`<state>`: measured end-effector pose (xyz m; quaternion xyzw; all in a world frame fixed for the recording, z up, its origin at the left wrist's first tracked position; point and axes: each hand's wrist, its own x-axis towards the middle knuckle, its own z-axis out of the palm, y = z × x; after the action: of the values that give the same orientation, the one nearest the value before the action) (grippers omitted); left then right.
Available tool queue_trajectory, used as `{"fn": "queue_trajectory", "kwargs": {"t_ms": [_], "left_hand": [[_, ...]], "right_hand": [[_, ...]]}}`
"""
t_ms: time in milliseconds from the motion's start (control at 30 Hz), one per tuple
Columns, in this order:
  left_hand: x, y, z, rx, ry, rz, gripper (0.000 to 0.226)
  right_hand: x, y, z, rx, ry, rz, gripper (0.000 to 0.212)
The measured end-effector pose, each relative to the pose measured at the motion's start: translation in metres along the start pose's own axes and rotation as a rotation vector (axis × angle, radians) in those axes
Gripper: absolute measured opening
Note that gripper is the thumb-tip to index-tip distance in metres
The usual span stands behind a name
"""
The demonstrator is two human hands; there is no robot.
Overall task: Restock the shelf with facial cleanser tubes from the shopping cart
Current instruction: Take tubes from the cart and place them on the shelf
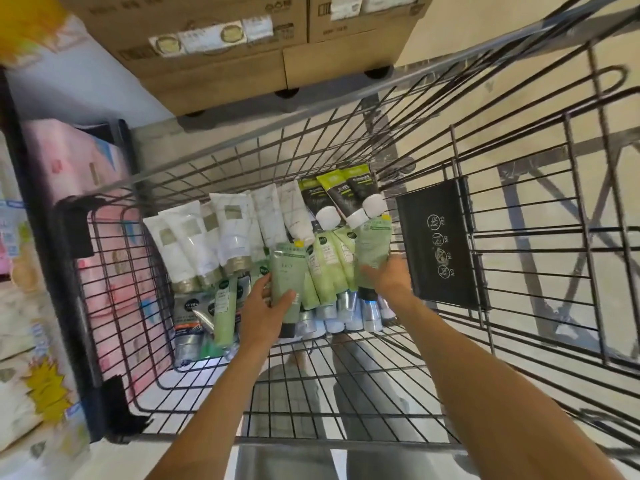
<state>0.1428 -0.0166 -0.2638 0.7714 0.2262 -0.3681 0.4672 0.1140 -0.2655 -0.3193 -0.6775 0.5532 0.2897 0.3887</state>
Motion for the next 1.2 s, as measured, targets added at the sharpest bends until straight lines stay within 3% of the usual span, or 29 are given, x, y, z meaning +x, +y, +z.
{"fn": "queue_trajectory", "kwargs": {"t_ms": [133,433,700,867,1200], "left_hand": [[-0.011,0.013,0.0,0.022,-0.017,0.024,0.058],[-0.067,0.083,0.009,0.071,-0.14,0.154,0.05],[-0.161,0.139,0.015,0.163,-0.337,0.35,0.038],[-0.231,0.151,0.035,0.197,-0.533,0.441,0.041],[-0.385,0.096,0.128,0.433,-0.91,0.638,0.041]], "right_hand": [[-0.026,0.006,-0.019,0.103,-0.049,-0.005,0.045],[-0.124,0.039,-0.064,0.396,-0.001,-0.134,0.053],[-0.244,0.08,-0.112,0.705,0.203,-0.235,0.054],[-0.322,0.13,-0.135,0.916,0.391,-0.245,0.04],[-0.434,0.306,-0.152,1.275,0.784,-0.089,0.036]]}}
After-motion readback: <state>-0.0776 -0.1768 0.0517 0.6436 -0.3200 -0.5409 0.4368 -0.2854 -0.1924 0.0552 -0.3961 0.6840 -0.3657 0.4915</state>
